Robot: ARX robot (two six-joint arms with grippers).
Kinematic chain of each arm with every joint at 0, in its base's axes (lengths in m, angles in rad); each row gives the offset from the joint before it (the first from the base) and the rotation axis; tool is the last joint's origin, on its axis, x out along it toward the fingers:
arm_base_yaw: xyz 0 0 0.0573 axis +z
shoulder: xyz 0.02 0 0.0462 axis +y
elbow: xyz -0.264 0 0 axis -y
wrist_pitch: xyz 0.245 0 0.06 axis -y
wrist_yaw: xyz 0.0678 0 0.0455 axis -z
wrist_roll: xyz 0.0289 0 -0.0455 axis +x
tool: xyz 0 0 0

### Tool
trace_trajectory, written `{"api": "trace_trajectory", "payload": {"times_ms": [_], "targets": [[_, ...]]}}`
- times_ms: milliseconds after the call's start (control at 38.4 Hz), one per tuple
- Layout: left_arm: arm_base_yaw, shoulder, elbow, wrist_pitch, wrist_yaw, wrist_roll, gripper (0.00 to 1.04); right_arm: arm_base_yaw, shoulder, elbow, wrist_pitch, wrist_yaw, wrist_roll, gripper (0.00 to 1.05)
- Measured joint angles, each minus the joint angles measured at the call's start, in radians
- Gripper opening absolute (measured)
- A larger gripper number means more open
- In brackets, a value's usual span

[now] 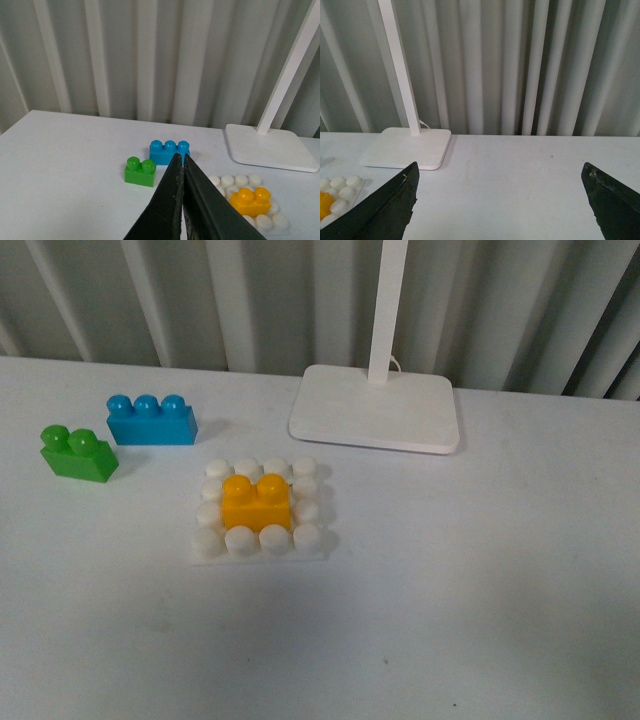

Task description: Insert yellow block into base center

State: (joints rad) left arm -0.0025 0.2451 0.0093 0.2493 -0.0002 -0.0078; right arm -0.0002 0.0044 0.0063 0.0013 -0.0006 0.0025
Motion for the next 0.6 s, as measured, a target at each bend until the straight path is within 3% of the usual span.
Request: {"api": "trace_trajectory", "payload": {"times_ms": [286,391,599], "targets": [[0.0,-0.069,0.0,-0.069,0.0,0.0,0.04,0.0,0.0,0.0,0.0,0.0,0.0,0.95],[0.0,-0.194,0.0,-0.228,0.0,0.0,0.04,0.0,0.0,0.0,0.0,0.0,0.0,0.95],[0.0,-0.239,0.0,-0.247,0.0,0.0,0.04,0.0,0.0,0.0,0.0,0.0,0.0,0.95]]}}
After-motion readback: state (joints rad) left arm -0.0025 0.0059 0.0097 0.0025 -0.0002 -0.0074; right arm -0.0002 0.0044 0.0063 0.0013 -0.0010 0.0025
